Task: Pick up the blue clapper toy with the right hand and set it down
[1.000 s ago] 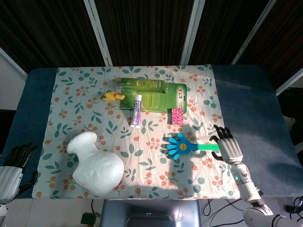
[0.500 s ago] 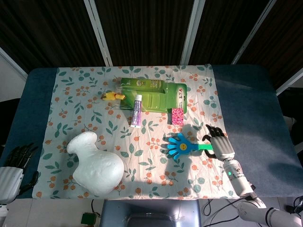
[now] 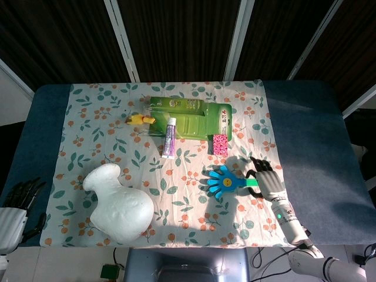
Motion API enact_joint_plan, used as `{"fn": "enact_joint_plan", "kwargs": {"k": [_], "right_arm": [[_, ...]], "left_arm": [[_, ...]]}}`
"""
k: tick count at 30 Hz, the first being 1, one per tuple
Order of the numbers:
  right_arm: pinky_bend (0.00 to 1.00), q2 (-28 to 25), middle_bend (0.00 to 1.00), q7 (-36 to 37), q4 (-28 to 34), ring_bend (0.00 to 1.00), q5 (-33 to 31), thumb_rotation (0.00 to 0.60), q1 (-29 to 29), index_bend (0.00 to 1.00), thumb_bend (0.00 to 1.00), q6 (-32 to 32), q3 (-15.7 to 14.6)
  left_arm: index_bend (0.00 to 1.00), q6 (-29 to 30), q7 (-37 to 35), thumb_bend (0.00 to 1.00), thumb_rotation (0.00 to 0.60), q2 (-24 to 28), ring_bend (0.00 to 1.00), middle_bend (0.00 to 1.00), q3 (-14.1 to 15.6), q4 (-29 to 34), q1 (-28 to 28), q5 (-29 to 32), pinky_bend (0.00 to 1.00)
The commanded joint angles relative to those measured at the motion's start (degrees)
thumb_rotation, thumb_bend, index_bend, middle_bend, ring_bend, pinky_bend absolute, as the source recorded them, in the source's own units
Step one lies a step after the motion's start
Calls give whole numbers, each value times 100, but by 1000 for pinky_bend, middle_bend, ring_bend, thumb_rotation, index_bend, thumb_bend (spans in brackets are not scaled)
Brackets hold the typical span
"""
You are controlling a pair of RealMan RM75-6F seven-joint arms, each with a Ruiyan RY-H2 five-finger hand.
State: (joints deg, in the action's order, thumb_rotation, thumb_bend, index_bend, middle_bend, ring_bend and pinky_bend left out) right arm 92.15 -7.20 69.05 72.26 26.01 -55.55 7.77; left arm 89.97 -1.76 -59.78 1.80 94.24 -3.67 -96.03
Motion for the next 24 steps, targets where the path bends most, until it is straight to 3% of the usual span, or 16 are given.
{"fn": "enact_joint_plan", "kwargs": {"k": [1, 13, 20, 22, 24], "right_arm": [[0, 21, 0, -5, -21, 0, -13, 600, 2, 534, 452, -17, -4], [0, 119, 25, -65, -102, 0, -13, 600, 7, 583, 452, -189, -11], [6, 216, 277, -125, -181, 42, -32, 600, 22, 728, 457, -230, -17], [78, 246, 371, -73, -199, 151, -5, 600, 16, 793, 463, -289, -7], [242, 288, 438, 74, -240, 274, 45, 600, 2, 839, 473, -357, 5]], "left_arm": [[22, 5, -5, 489, 600, 2, 0, 0, 2, 0, 2, -7, 78], [22, 14, -31, 489, 600, 5, 0, 0, -5, -13, 5, -9, 78], [22, 17, -30, 490, 600, 9, 0, 0, -6, -11, 7, -11, 78], [22, 21, -29, 490, 600, 10, 0, 0, -7, -11, 9, -13, 78], [22, 21, -28, 489, 600, 10, 0, 0, -8, -13, 10, -10, 78]]}}
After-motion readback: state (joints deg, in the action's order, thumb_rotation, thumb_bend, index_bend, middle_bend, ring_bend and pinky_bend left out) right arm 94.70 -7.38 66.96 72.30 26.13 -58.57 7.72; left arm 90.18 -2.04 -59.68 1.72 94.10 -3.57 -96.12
